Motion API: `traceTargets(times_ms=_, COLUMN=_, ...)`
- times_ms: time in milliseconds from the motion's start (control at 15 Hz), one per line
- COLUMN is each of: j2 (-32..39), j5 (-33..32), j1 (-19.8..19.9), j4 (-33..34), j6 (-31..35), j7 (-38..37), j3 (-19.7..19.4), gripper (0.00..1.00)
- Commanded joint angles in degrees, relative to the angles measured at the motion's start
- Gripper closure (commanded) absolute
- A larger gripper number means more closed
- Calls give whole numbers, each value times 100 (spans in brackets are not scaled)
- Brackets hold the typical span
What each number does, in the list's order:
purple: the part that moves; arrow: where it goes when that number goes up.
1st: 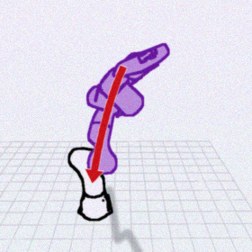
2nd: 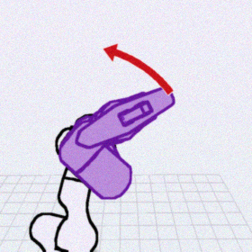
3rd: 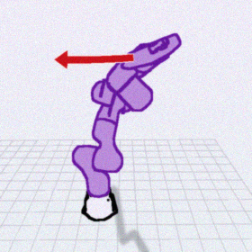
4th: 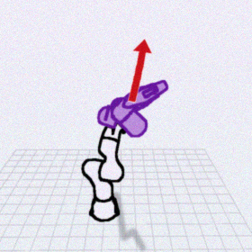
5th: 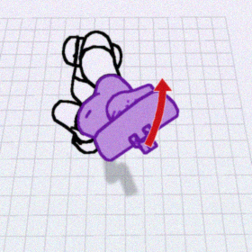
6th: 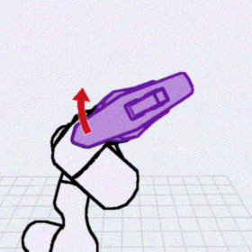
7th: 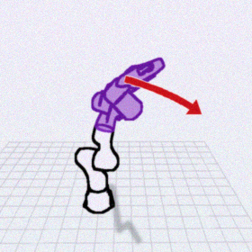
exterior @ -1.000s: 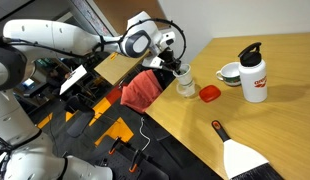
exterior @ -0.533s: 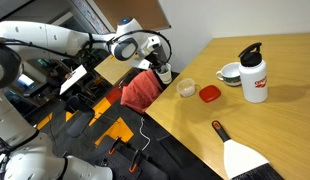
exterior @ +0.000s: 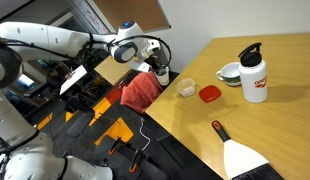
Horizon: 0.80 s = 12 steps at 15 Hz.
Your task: Move the candies from the white cup to the bowl and close it
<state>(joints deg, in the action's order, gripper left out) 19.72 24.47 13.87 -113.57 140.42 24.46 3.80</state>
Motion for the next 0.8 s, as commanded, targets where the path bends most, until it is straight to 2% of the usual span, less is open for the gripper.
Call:
traceTargets(times_ms=0, j2=154, j5=617, j1=189, j4=132, j6=12, j7=540, j3=177, gripper=99)
traceTargets(times_ms=200, j2=388, j5=1520, j1=455, j4=311, j6=-47, j7=1418, j3=341, gripper=99)
traceTargets(times_ms=333, j2=558, j5=2229, j1=660, j4=512, j6=-322, j7=2136, j3=378, gripper=99)
traceTargets(times_ms=533, j2=856, j5=3147, j1=888, j4=892, j6=-1062, j7=3160, j3=281, gripper=99)
traceTargets(times_ms=733, j2=1191, j5=3701, j1=999, j4=1295, j6=-2093, j7=3834, j3=50, gripper=99)
